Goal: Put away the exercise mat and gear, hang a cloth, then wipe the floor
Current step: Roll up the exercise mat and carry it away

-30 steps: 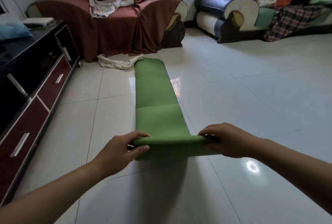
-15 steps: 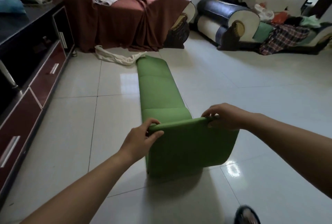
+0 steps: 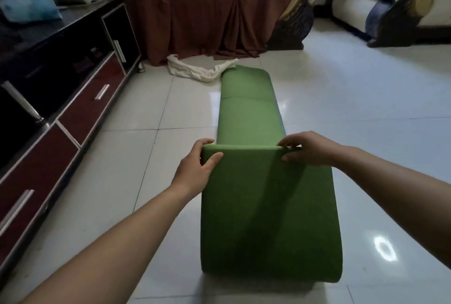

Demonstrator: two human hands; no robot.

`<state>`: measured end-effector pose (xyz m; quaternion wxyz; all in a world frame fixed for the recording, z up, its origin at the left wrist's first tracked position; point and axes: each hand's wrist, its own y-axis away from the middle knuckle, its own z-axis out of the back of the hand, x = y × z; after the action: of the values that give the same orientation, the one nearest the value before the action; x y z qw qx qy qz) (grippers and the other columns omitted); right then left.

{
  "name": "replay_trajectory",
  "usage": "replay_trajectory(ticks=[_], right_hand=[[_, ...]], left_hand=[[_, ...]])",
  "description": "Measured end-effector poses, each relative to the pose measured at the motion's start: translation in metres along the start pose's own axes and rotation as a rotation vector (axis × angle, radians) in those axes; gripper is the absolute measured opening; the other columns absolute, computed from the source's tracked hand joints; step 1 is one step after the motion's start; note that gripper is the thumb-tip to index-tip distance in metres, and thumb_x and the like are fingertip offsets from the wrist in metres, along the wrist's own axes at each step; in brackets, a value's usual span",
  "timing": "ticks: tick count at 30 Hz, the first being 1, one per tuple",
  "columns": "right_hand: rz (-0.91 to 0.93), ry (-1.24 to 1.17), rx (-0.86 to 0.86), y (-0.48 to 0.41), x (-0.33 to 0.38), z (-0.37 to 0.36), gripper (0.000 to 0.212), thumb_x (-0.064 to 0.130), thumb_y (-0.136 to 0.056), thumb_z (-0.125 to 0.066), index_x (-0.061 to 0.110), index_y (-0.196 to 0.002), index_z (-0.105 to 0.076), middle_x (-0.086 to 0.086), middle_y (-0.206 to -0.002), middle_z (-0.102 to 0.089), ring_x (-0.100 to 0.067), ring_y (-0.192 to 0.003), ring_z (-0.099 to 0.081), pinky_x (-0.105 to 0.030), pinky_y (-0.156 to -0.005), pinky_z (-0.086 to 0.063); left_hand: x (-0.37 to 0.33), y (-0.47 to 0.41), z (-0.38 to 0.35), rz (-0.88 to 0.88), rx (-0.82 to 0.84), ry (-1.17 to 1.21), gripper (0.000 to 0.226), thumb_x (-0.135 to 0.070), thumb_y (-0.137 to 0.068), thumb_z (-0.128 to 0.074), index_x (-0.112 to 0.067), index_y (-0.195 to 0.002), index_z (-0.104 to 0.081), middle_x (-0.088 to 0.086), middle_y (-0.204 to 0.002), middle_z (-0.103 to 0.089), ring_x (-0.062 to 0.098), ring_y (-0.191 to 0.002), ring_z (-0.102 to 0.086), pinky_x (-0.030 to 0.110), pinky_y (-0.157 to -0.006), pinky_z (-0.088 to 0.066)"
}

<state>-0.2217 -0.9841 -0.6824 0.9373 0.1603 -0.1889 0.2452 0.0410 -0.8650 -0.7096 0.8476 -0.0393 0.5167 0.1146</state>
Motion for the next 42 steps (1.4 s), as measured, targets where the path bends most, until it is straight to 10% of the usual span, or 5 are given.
replay_trajectory(ticks=[8,15,27,42], right_hand=[[0.079,-0.100,0.144,-0.082,-0.049,-0.012,0.046,0.035,-0.083,-0.068,0.021,-0.126,-0.056,-0.001,-0.127,-0.058,-0.018,-0.109,-0.055,-0.029,-0.091,-0.044],[0.012,-0.095,0.105,-0.105,-0.088,-0.044,0.048,0.045,-0.078,-0.069,0.022,-0.120,-0.060,0.001,-0.120,-0.062,-0.015,-0.098,-0.058,-0.026,-0.083,-0.046],[-0.101,0.121,0.155,-0.057,-0.065,-0.144,0.090,0.066,-0.078,-0.054,0.025,-0.149,-0.015,0.003,-0.158,0.002,-0.020,-0.145,0.000,-0.046,-0.117,-0.010],[-0.126,0.063,0.230,-0.003,-0.029,-0.189,0.088,0.069,-0.076,-0.052,0.036,-0.148,-0.013,0.007,-0.157,0.008,-0.019,-0.145,0.006,-0.044,-0.118,-0.005]], left_hand=[[0.008,-0.058,-0.034,0.070,-0.208,-0.492,0.065,-0.042,-0.092,-0.050,-0.028,-0.147,-0.018,0.003,-0.148,-0.031,0.024,-0.132,-0.037,0.040,-0.104,-0.038],[0.044,-0.069,-0.068,-0.076,0.178,-1.039,0.072,-0.057,-0.092,-0.028,-0.035,-0.146,0.014,-0.007,-0.148,0.037,0.022,-0.138,0.031,0.042,-0.115,-0.008],[0.100,-0.121,-0.100,-0.047,0.448,-1.095,0.060,-0.056,-0.094,-0.026,-0.043,-0.146,0.001,0.003,-0.157,0.014,0.037,-0.143,0.010,0.055,-0.115,-0.009],[0.123,-0.057,-0.067,-0.394,0.721,-1.091,0.060,-0.054,-0.093,-0.035,-0.039,-0.147,-0.013,0.001,-0.159,0.002,0.025,-0.145,0.003,0.047,-0.116,-0.005]])
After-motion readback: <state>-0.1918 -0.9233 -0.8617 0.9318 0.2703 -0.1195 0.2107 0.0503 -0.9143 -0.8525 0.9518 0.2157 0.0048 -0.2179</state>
